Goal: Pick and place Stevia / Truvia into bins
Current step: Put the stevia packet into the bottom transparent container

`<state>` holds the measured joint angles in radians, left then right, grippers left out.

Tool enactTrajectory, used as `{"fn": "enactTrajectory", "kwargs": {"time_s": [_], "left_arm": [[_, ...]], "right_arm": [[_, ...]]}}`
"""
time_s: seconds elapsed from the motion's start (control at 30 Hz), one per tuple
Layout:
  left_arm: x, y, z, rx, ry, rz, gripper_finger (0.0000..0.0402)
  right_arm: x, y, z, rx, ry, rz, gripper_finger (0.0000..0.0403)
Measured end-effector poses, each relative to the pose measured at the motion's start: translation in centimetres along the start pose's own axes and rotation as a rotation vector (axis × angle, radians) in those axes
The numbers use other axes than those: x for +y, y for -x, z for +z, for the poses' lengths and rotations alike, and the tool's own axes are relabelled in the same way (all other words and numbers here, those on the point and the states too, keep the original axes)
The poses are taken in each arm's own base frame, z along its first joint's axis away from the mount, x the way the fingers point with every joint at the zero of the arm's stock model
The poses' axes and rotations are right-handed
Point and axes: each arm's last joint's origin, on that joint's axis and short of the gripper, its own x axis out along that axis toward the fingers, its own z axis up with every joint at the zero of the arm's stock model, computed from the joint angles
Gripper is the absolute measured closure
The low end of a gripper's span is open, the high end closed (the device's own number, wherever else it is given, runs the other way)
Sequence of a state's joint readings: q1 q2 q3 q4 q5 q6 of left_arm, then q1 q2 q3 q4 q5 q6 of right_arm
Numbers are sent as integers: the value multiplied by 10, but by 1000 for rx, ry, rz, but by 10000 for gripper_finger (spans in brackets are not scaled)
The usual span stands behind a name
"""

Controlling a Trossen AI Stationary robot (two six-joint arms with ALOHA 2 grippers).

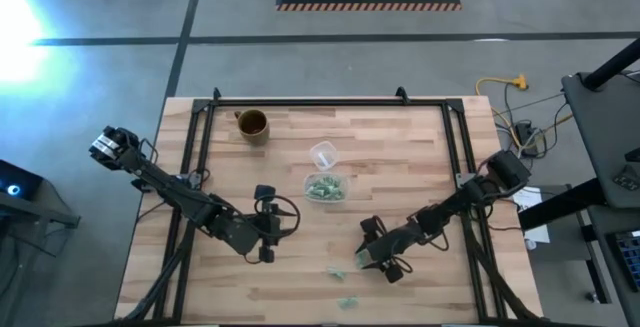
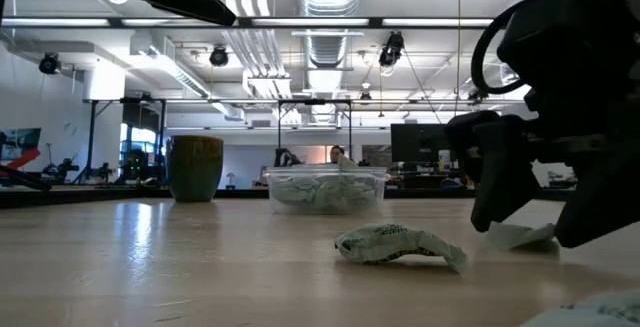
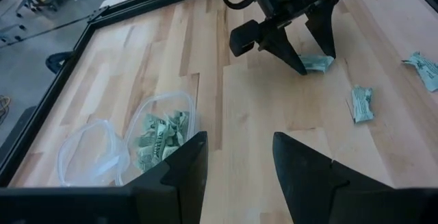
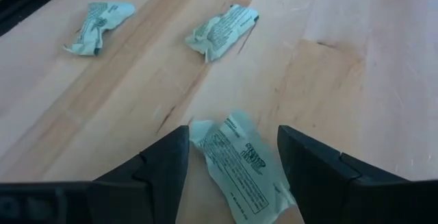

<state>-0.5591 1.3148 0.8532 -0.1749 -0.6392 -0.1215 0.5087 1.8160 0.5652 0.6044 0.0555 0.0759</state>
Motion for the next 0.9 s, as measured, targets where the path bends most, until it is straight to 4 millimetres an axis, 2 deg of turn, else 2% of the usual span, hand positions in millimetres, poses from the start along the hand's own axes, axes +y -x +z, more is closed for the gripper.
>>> {"fn": "enactTrajectory", "kwargs": {"time_s": [0.3,0.9], "left_arm": [[0,-1,-3,7,-4,1,253],[0,-1,-3,8,-4,1,253]], "right_arm": [[-4,0,-2,23,-7,-9,202],[-5,3,1,10,53,-13,339]]}}
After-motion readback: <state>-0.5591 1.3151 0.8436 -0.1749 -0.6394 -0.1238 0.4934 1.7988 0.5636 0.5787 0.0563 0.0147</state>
